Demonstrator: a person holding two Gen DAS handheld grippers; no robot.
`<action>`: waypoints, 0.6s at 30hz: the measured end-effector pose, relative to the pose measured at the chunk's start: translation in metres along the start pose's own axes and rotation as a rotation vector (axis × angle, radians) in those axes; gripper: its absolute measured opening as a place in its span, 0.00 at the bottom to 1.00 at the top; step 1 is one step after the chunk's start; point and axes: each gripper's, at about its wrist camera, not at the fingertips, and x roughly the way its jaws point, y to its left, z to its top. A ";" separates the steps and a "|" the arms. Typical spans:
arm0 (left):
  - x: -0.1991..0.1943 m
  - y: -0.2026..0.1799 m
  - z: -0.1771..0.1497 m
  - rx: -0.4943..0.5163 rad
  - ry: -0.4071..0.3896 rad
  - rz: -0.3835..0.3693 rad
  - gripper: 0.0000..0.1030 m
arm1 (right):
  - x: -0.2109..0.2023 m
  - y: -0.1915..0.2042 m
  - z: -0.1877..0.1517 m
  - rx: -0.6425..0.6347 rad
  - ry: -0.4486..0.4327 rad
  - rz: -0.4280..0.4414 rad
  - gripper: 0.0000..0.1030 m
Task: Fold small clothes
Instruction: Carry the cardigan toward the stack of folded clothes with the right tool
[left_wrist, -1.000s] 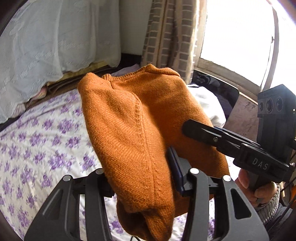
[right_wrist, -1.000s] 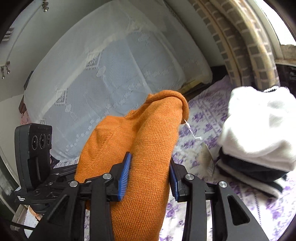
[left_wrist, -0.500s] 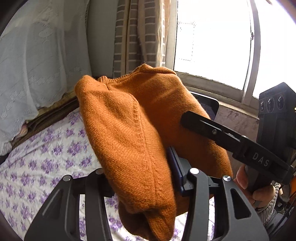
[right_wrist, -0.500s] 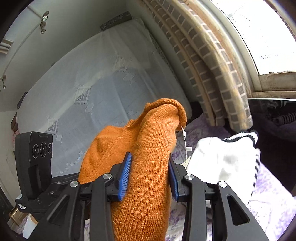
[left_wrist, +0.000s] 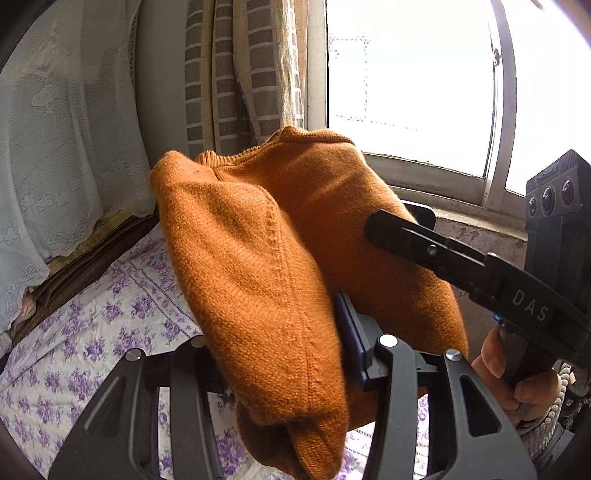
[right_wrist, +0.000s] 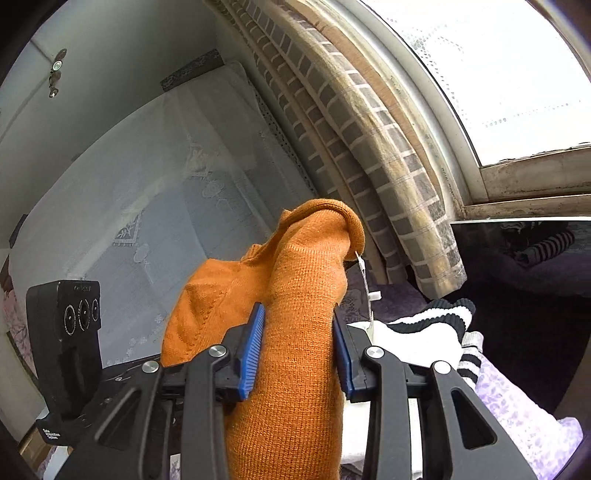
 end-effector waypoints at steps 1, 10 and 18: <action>0.006 0.000 0.001 0.001 0.004 0.002 0.45 | 0.003 -0.007 0.001 0.013 0.000 -0.008 0.34; 0.110 0.022 -0.023 -0.039 0.160 0.058 0.46 | 0.039 -0.046 -0.017 0.028 0.041 -0.066 0.18; 0.121 0.039 -0.032 -0.098 0.123 -0.015 0.49 | 0.053 -0.080 -0.026 0.095 0.057 -0.188 0.59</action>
